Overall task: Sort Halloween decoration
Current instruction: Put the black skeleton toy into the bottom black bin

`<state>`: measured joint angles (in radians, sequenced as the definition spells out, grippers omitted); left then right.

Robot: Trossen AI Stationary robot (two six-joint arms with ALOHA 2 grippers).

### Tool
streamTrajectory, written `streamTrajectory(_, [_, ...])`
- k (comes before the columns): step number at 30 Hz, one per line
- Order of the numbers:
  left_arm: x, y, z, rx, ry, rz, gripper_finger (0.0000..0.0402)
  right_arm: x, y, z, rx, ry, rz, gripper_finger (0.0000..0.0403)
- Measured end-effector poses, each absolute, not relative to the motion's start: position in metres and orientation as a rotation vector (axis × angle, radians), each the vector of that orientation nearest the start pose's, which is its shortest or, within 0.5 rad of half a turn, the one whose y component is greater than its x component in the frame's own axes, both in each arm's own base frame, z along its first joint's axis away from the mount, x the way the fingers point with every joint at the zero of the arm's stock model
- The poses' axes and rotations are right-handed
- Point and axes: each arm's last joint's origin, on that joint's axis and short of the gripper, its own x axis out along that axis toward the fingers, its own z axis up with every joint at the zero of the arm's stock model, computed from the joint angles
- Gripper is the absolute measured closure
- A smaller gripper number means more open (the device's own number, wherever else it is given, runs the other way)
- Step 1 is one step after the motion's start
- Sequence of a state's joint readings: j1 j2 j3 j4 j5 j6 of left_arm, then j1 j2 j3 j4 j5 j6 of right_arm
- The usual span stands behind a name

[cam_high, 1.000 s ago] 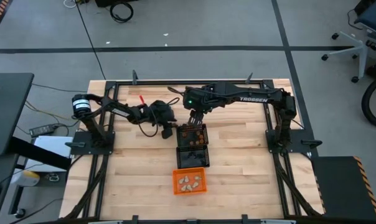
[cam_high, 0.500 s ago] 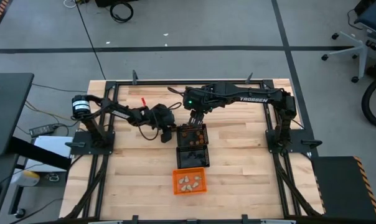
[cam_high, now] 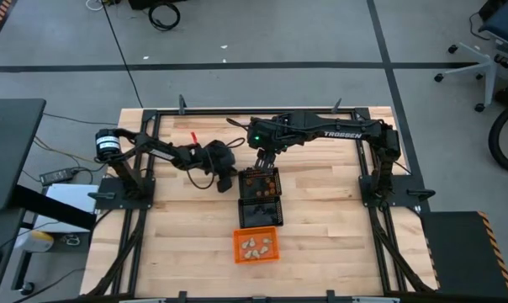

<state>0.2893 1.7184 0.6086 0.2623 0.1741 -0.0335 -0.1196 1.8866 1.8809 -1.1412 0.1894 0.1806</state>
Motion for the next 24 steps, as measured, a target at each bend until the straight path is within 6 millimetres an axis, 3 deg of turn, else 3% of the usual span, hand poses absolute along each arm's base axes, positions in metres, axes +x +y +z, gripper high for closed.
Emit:
streamTrajectory(8, [0.273, 0.076, 0.104, -0.411, 0.806, 0.134, 0.0373, 0.382, -0.053, 0.325, 0.121, 1.135, -0.381, 0.0231])
streamTrajectory(15, [0.264, 0.064, 0.122, -0.535, 0.801, -0.163, 0.0368, 0.381, -0.058, 0.325, 0.160, 1.127, -0.413, 0.0231])
streamTrajectory(18, [0.257, 0.058, 0.120, -0.621, 0.864, -0.270, 0.0367, 0.382, -0.059, 0.325, 0.178, 1.123, -0.425, 0.0231])
streamTrajectory(24, [0.259, 0.047, 0.129, -0.779, 0.843, -0.453, 0.0365, 0.386, -0.060, 0.326, 0.205, 1.073, -0.437, 0.0231])
